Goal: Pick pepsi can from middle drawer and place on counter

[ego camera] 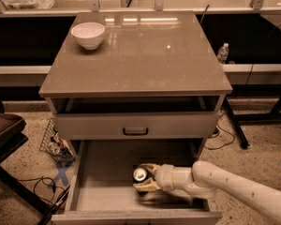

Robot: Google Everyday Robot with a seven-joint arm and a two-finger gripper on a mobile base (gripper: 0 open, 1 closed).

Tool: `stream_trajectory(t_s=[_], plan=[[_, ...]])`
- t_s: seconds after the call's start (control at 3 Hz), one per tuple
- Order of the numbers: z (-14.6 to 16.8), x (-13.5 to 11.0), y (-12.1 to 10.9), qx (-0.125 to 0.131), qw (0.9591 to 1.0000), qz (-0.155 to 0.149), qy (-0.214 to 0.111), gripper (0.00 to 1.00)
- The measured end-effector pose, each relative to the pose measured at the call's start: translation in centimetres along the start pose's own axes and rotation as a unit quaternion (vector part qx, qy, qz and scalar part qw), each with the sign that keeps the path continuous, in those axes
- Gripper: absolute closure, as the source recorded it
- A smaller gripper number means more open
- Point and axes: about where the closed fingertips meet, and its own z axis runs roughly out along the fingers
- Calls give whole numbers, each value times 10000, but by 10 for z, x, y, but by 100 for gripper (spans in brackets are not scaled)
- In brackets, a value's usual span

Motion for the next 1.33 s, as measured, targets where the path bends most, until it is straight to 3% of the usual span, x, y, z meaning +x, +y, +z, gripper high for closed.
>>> stream_trajectory(t_s=[0.33,0.67,1.0,1.33], plan=[[-6,-17,0,-20,9999,-18,-137,100],[-60,-69,-8,122,9990,277,-317,100],[-107,-118,-20,350,9981,421,-298,100],[-157,-200,-46,801,9940,740,-65,100]])
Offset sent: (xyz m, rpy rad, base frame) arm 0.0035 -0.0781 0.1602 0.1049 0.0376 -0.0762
